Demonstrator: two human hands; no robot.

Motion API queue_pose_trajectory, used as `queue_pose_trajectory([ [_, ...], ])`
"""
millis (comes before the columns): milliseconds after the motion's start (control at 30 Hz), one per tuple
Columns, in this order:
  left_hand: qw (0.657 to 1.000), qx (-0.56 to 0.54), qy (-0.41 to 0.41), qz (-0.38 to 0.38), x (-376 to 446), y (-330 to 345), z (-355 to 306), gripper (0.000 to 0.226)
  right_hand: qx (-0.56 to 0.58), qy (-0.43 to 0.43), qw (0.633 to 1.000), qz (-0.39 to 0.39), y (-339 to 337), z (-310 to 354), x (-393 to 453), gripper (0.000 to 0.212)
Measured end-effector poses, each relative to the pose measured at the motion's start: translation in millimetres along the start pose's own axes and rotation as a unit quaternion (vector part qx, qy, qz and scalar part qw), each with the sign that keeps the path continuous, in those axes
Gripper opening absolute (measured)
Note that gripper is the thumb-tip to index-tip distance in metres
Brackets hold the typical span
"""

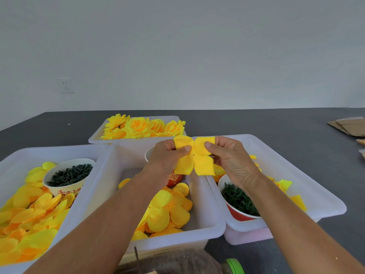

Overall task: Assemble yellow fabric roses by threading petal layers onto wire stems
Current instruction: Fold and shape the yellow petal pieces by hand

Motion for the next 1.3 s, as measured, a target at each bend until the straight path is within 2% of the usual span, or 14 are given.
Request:
queue_pose_trajectory([
  [100, 1.0, -0.013, 0.006, 0.002, 1, 0, 1, 0.011, 0.011, -0.006, 1.0, -0.018, 0, 2, -2, 0.008],
  [200, 1.0, 0.004, 0.004, -0.012, 1, 0, 3, 0.017, 0.009, -0.008, 1.0, -0.02, 0, 2, -3, 0.014],
  [300, 0.995, 0.054, 0.007, -0.089, 6, -4, 5, 0.036, 0.009, -0.005, 1.0, -0.007, 3, 3, -4, 0.018],
  [367, 0.987, 0.084, 0.042, -0.129, 6, -9, 4, 0.034, 0.019, 0.006, 1.0, -0.001, 4, 3, -3, 0.022],
  [467, 0.981, 0.142, 0.096, -0.088, 4, -7, 1, 0.022, -0.006, 0.002, 1.0, -0.002, 4, 2, -4, 0.016],
  [533, 0.98, 0.168, 0.098, -0.04, 1, -2, 0, 0.01, -0.046, -0.017, 0.999, 0.002, 4, 3, -6, 0.016],
  [667, 0.993, 0.104, 0.057, -0.002, -2, 4, -1, 0.027, -0.058, -0.057, 0.997, 0.013, 7, 6, -9, 0.019],
  [800, 0.983, 0.157, 0.08, 0.045, -5, 6, 0, 0.028, -0.082, -0.061, 0.994, 0.031, 8, 5, -11, 0.025],
  [900, 0.982, 0.162, 0.087, 0.049, -5, 7, 2, 0.027, -0.085, -0.063, 0.994, 0.031, 8, 5, -12, 0.025],
  [967, 0.989, 0.124, 0.08, 0.034, -5, 7, 0, 0.017, -0.065, -0.064, 0.996, 0.012, 7, 7, -12, 0.019],
  [1033, 0.996, 0.07, 0.048, 0.027, -4, 6, -1, 0.019, -0.043, -0.057, 0.997, -0.026, 6, 8, -11, 0.011],
  [1133, 0.999, -0.004, 0.008, 0.032, -4, 4, -3, 0.024, -0.012, -0.033, 0.994, -0.104, 1, 8, -9, 0.02],
  [1300, 0.995, -0.099, 0.002, 0.029, -4, 2, -5, 0.022, 0.014, -0.012, 0.98, -0.197, -6, 6, -5, 0.019],
])
Point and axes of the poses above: each hand's wrist, its own x-axis towards the middle knuckle, its own y-axis out of the palm, z = x × y, the point moved 2 cm from there along x, towards the middle knuckle, and after that the axes turned 6 degrees about y, right-handed, at the moved point
